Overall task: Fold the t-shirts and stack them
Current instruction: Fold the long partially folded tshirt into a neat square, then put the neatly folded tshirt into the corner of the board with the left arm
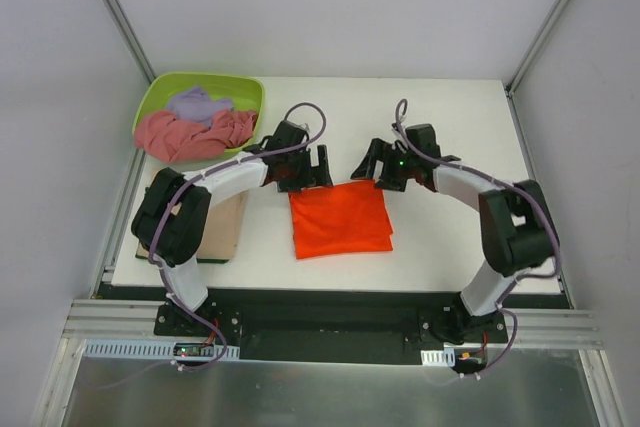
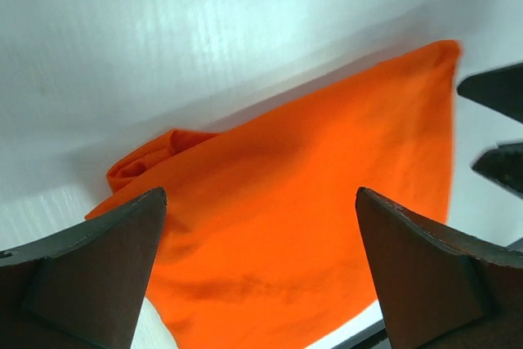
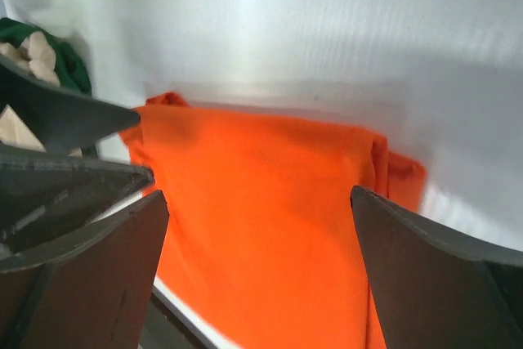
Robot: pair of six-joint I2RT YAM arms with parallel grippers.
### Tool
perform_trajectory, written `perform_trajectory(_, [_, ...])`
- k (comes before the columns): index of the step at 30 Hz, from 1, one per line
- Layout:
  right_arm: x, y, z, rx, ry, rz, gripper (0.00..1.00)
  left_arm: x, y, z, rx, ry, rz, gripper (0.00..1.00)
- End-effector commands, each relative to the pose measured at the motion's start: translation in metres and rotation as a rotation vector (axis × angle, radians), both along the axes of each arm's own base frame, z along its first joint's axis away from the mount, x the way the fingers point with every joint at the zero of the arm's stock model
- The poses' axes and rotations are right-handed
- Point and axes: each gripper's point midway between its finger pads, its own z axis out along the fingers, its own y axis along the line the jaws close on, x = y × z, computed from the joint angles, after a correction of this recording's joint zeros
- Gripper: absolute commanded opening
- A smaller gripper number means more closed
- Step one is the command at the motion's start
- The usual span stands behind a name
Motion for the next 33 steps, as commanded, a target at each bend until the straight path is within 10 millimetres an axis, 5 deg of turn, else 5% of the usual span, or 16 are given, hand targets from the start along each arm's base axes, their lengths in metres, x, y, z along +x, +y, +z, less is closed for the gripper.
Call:
perform_trajectory(1, [-0.006,-0.037,0.096,-0.158,-0.273,-0.026,0.96,0.018,-0.005,0.088,-0.074,-0.219,-0.040,0.99])
perform_trajectory(4, [-0.030,-0.071,0.130,-0.255,-0.381,-0.116,0.96,0.005,0.011,0.104,-0.063,-0.279,-0.010,0.99])
perform_trajectory(7, [-0.059,-0.105,0.141,-0.303,-0.460,-0.232,0.96,-0.017,0.030,0.094,-0.040,-0.264,0.027,0.99])
perform_trajectory(12, [-0.101,-0.190,0.122,-0.383,-0.528,-0.682,0.96,-0.049,0.049,0.057,-0.012,-0.179,0.058,0.99])
perform_trajectory(14, [-0.112,-0.209,0.115,-0.348,-0.588,-0.808,0.96,-0.056,0.050,0.042,-0.008,-0.128,0.063,0.99])
perform_trajectory(17, [-0.125,-0.215,0.122,-0.283,-0.696,-0.836,0.96,-0.060,0.047,0.021,0.005,-0.053,0.074,0.99])
perform_trajectory(24, [-0.140,-0.225,0.098,-0.407,-0.625,-0.797,0.96,-0.067,0.039,-0.014,0.057,0.050,0.077,0.88])
perform_trajectory(33, [-0.137,-0.224,0.085,-0.485,-0.546,-0.753,0.96,-0.088,0.023,-0.048,0.173,0.135,0.042,0.60])
